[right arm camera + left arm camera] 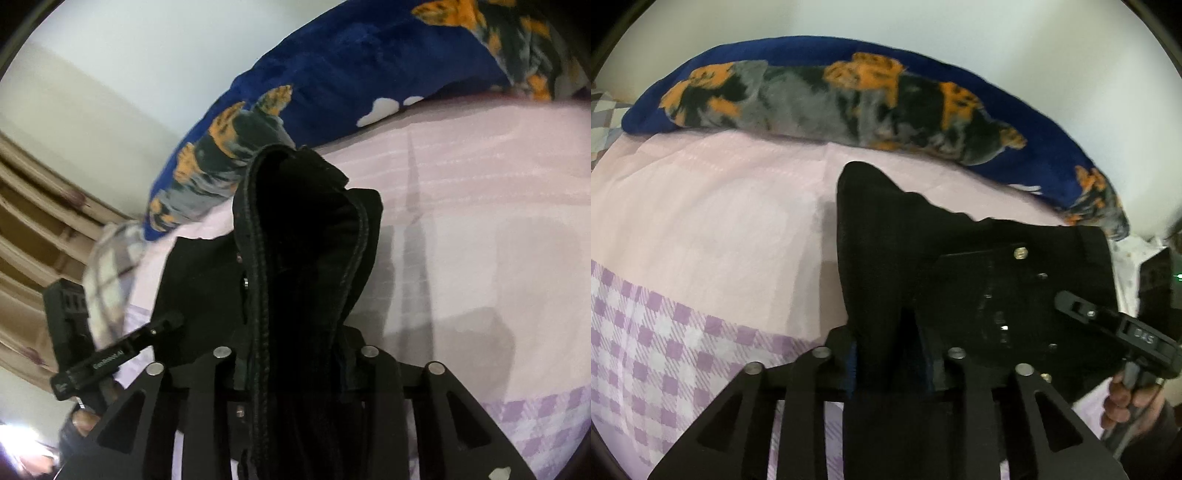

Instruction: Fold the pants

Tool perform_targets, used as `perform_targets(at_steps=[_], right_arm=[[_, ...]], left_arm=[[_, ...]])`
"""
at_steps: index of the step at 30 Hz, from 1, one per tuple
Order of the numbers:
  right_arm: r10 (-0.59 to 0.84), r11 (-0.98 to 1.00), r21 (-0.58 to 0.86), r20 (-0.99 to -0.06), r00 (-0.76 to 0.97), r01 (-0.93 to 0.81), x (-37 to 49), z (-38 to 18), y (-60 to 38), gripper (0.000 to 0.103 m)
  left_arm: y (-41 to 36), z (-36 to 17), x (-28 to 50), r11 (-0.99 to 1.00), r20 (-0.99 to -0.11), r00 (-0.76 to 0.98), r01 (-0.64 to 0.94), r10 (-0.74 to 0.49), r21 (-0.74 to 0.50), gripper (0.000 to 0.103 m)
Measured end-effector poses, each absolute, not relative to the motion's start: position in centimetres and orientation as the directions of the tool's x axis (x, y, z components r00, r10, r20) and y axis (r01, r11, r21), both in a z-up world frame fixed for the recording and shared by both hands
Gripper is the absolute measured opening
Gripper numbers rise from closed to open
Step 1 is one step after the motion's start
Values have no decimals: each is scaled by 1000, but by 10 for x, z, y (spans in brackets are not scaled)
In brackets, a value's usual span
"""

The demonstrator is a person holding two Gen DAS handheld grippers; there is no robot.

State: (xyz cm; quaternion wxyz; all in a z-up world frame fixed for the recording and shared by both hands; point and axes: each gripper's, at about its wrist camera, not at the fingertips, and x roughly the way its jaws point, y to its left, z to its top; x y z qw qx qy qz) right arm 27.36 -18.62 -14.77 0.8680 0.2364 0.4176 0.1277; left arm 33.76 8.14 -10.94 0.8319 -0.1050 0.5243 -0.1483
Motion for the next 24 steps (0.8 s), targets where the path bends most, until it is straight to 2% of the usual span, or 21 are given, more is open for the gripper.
perform_targets(at_steps=[1, 3, 5, 6, 18, 24], right_arm=[[398, 867, 498, -673, 623, -16, 274, -149, -185, 37], [361, 886, 464, -690, 627, -1, 274, -155, -184, 47], [343, 890, 455, -694, 632, 16, 274, -159, -185, 52], [343, 888, 459, -693, 634, 20, 272, -161, -187, 55], [241, 941, 339, -715, 656, 24, 231, -165, -175, 62], [187, 952, 302, -707, 683, 53, 199, -161, -173, 65]], left_arm=[[81, -114, 337, 940, -843, 417, 135, -339, -312, 41], [81, -121, 335, 944, -844, 425, 137, -329, -299, 45], [83, -125, 332, 949, -839, 444, 136, -316, -285, 56], [83, -127, 331, 951, -837, 451, 132, -310, -281, 57], [79, -121, 281, 973, -837, 495, 121, -233, -199, 60], [83, -114, 246, 974, -835, 501, 110, -228, -199, 60]])
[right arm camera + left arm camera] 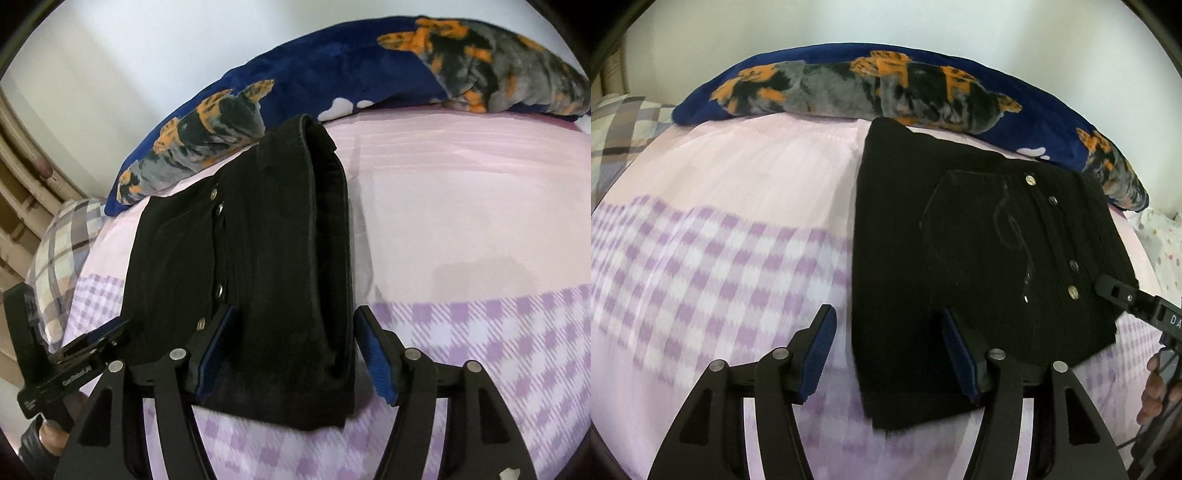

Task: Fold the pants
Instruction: 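Open both tools and release the folded jeans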

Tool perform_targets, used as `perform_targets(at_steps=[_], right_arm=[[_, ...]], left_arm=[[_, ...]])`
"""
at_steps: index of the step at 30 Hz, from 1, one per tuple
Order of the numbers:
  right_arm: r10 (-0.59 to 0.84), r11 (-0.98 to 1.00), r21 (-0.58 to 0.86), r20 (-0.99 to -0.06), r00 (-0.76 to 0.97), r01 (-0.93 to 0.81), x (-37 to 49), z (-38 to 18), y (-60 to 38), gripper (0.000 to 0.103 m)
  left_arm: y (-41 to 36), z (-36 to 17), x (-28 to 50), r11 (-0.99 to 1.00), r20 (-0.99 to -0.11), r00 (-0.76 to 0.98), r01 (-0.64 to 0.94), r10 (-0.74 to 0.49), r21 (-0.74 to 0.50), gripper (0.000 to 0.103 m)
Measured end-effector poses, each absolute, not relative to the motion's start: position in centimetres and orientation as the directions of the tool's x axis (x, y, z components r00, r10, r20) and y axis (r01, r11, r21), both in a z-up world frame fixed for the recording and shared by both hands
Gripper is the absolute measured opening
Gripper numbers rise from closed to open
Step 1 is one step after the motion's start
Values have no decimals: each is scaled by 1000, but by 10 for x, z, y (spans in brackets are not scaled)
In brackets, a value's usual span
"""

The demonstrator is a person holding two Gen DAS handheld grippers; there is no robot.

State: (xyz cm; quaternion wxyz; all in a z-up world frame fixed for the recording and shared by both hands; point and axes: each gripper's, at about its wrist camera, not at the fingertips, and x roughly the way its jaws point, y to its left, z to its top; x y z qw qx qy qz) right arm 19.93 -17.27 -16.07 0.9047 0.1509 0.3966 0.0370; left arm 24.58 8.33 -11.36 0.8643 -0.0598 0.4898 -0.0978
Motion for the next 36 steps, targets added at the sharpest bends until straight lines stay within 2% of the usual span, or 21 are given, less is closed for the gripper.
perform_targets(at_steps=[8, 14, 18, 21, 23, 36], right_arm=[[79, 984, 169, -707, 703, 59, 150, -155, -146, 66], [24, 991, 112, -674, 738, 70, 118, -147, -126, 78], [-26, 998, 33, -639, 768, 62, 104, -138, -110, 85], [-38, 998, 20, -613, 789, 64, 97, -133, -105, 94], [-46, 997, 18, -600, 799, 70, 94, -132, -104, 96], [-25, 998, 32, -615, 788, 57, 87, -142, -100, 97]], left_arm=[[92, -91, 209, 982, -824, 536, 55, -183, -182, 60], [80, -80, 178, 994, -827, 551, 63, -108, -88, 60], [73, -76, 161, 995, -823, 559, 68, -100, -75, 60], [67, -74, 152, 997, -818, 570, 61, -77, -52, 60], [64, -72, 147, 998, -814, 577, 50, -63, -42, 60], [50, -72, 136, 999, -801, 598, 48, -29, 0, 61]])
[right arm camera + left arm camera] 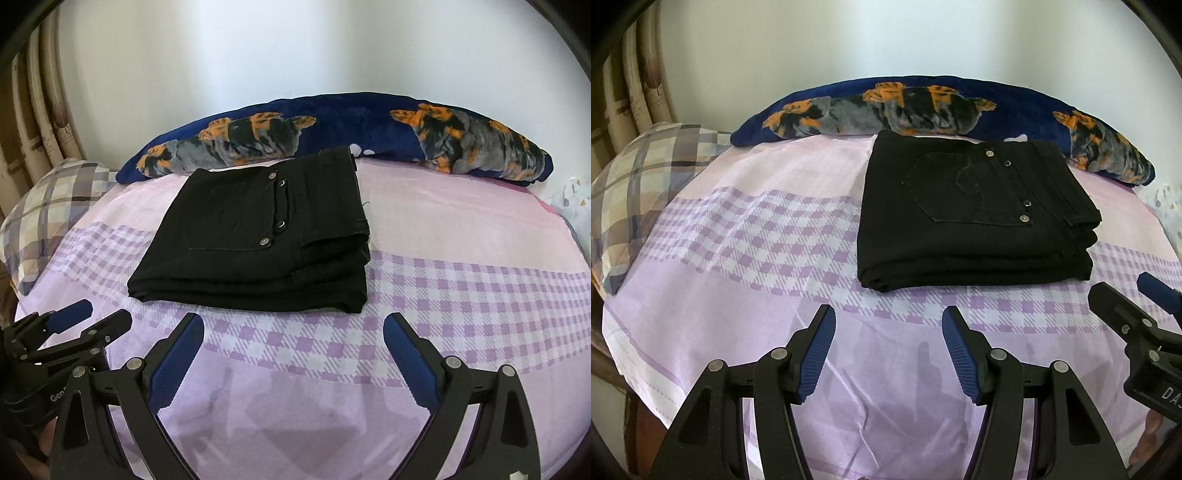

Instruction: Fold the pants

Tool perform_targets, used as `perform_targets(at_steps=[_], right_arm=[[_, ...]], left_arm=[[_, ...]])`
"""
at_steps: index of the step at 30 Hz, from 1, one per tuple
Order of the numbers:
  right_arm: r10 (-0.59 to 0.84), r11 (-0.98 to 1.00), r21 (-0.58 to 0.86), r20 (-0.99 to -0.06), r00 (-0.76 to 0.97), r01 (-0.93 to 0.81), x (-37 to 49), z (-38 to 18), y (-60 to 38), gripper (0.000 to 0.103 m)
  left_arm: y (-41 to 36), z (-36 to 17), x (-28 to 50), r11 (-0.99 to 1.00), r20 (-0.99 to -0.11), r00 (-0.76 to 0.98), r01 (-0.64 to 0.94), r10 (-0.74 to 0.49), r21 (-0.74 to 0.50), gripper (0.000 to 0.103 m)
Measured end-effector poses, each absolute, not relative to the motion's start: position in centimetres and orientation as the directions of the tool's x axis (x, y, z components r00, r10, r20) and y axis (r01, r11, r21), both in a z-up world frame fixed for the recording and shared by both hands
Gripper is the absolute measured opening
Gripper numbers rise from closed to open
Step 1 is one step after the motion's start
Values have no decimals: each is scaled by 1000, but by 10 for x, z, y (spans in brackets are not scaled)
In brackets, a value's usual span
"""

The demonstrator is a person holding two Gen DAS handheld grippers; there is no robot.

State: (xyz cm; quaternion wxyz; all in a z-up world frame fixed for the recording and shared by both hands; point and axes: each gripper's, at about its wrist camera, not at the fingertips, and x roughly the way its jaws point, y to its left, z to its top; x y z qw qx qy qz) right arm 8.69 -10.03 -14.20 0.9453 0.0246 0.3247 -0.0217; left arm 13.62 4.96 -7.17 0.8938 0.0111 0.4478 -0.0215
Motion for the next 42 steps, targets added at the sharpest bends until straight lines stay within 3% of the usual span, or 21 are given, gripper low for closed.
perform_targets(at_steps=[42], right_arm=[[-26, 997, 43, -644, 764, 71, 91, -153, -105, 97]], left_arm=[[46, -81, 136, 998, -804, 595, 57, -7, 33, 61]])
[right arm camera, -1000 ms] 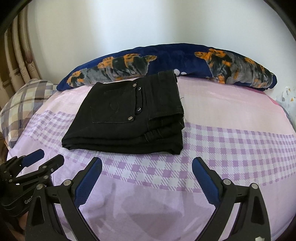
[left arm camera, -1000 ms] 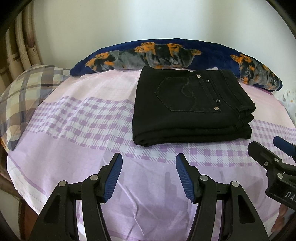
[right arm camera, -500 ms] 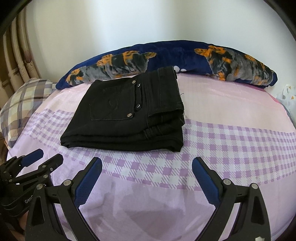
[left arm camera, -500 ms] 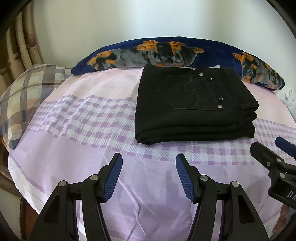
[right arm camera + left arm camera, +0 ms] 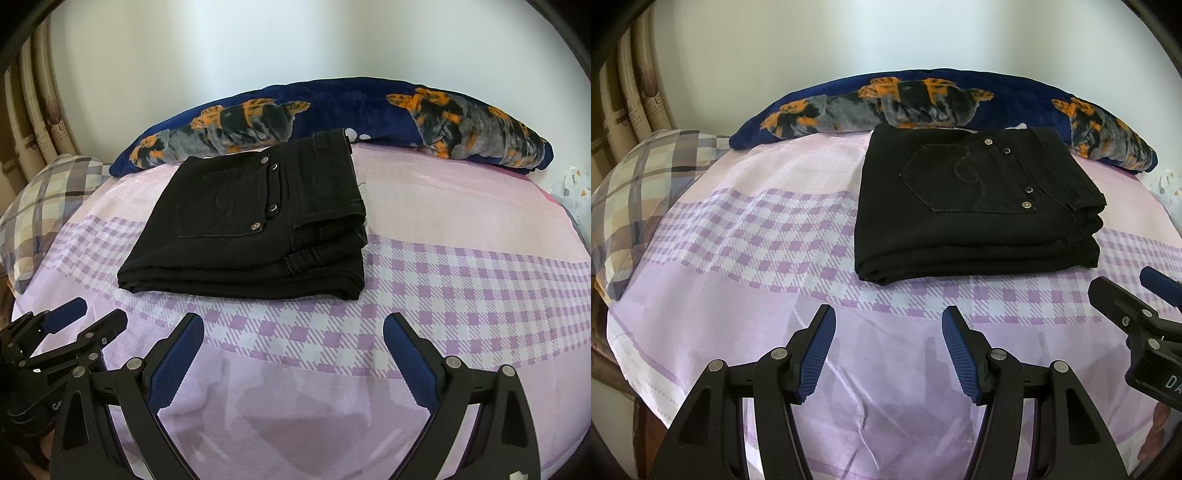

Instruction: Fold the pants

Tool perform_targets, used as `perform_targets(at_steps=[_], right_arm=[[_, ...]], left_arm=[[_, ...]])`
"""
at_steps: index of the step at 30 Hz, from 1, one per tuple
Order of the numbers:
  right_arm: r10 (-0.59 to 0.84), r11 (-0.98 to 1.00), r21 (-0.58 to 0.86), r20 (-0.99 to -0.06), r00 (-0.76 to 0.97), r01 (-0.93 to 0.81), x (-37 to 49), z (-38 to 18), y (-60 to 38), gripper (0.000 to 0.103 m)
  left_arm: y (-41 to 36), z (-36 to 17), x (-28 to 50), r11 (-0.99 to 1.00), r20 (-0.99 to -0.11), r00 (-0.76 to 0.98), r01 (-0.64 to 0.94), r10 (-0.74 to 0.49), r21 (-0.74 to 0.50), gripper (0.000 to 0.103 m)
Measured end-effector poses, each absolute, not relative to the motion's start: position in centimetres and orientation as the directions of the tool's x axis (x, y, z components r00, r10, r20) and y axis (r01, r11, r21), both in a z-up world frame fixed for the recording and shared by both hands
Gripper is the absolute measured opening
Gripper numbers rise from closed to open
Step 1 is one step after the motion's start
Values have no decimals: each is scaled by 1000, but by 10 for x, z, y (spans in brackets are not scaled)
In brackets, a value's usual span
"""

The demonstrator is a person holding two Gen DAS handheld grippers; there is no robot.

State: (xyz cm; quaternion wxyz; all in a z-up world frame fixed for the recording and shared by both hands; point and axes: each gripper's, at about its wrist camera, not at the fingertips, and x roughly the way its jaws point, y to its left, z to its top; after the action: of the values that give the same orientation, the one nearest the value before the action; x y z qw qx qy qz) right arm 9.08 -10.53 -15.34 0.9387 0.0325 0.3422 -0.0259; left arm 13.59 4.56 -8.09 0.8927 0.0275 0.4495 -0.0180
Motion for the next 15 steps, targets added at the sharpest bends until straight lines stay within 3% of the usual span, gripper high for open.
perform_targets(at_steps=[15], right_arm=[[-26, 997, 43, -647, 762, 71, 91, -154, -108, 97]], left_arm=[[44, -84, 137, 997, -809, 587, 71, -20, 27, 61]])
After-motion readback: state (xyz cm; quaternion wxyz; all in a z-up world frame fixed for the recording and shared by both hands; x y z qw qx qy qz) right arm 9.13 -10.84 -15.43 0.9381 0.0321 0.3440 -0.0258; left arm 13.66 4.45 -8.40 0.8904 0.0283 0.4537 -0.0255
